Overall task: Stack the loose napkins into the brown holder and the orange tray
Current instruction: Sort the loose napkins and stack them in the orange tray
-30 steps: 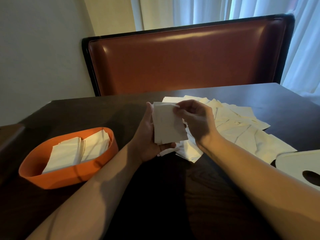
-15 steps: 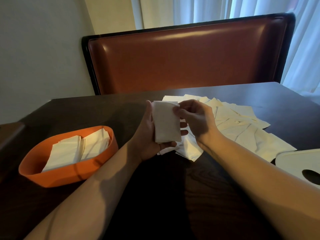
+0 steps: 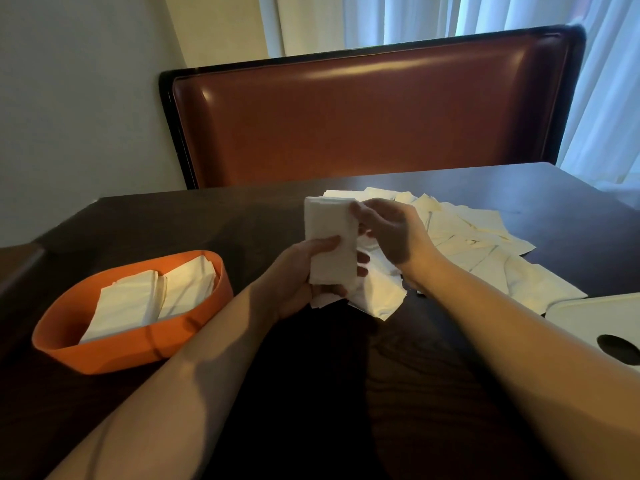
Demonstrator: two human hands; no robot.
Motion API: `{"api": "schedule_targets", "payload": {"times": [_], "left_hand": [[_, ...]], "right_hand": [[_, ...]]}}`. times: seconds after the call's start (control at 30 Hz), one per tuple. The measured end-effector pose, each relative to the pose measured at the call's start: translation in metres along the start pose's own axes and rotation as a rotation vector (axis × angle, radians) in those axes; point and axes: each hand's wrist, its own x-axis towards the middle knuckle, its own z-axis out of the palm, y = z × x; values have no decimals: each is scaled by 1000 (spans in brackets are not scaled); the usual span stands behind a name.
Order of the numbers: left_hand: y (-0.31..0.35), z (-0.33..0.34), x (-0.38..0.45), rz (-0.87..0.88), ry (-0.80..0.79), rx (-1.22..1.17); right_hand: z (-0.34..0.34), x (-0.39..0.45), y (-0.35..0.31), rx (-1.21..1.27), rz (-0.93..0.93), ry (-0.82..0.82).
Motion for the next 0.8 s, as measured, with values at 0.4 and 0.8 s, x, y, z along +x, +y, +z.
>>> {"api": "schedule_targets", "payload": {"times": [0.4,0.8], "left_hand": [[-1,-14,13,248,545,-166],[0,-16,18,300,568,-230]], "right_hand": [[2,1,17,-825,9,-390],[10,-14,-4,-799,-100,-621]]}}
